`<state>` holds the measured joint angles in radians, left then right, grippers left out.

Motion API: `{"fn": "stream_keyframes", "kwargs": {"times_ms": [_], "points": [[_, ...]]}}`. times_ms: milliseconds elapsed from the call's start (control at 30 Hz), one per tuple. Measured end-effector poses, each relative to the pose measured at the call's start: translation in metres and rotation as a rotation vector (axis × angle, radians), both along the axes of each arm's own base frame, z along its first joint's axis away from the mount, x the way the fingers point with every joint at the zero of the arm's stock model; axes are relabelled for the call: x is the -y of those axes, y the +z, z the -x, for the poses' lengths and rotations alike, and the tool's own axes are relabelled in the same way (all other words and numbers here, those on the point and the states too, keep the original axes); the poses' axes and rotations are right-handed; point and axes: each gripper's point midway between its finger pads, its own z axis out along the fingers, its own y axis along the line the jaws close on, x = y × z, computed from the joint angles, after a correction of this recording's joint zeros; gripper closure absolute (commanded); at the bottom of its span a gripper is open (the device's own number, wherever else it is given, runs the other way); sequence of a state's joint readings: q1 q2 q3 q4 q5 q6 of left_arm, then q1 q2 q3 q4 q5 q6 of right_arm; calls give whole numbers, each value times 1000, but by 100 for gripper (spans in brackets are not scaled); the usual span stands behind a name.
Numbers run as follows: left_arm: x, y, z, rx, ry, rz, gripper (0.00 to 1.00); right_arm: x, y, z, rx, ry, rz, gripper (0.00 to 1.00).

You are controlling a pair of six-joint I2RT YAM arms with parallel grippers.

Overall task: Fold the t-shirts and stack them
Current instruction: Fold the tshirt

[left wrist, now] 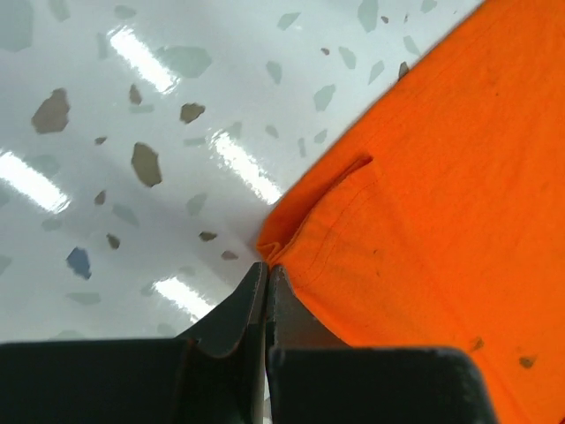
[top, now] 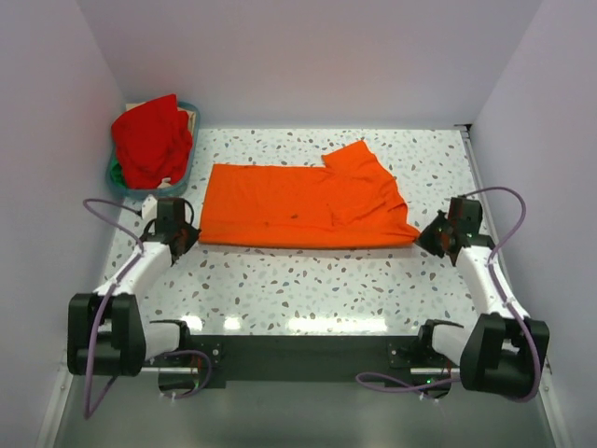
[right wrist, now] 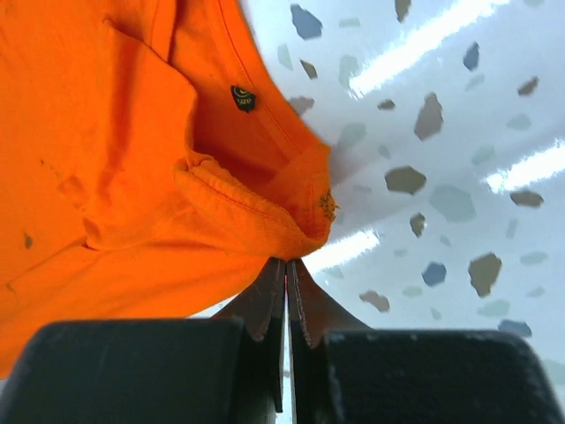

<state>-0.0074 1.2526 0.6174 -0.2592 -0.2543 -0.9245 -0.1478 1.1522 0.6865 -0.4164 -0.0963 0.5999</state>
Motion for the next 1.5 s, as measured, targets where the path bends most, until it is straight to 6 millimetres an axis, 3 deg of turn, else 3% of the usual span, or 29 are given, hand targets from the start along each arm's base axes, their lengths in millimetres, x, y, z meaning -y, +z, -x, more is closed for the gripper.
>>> {"fn": "stream_keyframes", "kwargs": {"times_ms": [300,367,400,467,500,600,700,800,900,1000,1067,1167,1300,1400,1500], "points": [[-3,11,55,28,42,6,100,-14,29,57,50,19,-33,100],[-4,16,61,38,49,9,100,-17,36,66,69,23,-41,92],[-4,19,62,46,54,11,95,-20,38,72,74,26,-51,78],[-4,21,66,49,62,13,81,-21,39,79,70,22,-57,61],[-5,22,69,48,65,14,61,-22,39,83,62,18,-61,46],[-6,25,74,53,78,16,41,-23,36,92,30,17,-65,30],[-7,31,74,60,71,2,37,-24,37,94,20,30,-62,24],[-9,47,63,81,45,-28,37,-27,41,85,27,72,-67,25],[-10,68,34,120,-4,-65,38,-26,47,60,30,103,-75,30],[-9,79,-8,128,-60,-97,41,-27,52,23,39,132,-62,32],[-7,74,-39,106,-104,-117,43,-35,58,-4,42,173,-21,33],[-4,60,-77,64,-162,-147,46,-63,76,-56,89,269,36,39],[-1,48,-120,32,-221,-194,50,-84,93,-125,166,317,91,41],[1,44,-151,27,-256,-236,51,-90,89,-170,192,329,132,43],[3,40,-177,27,-282,-284,51,-96,73,-209,191,344,172,45]]}}
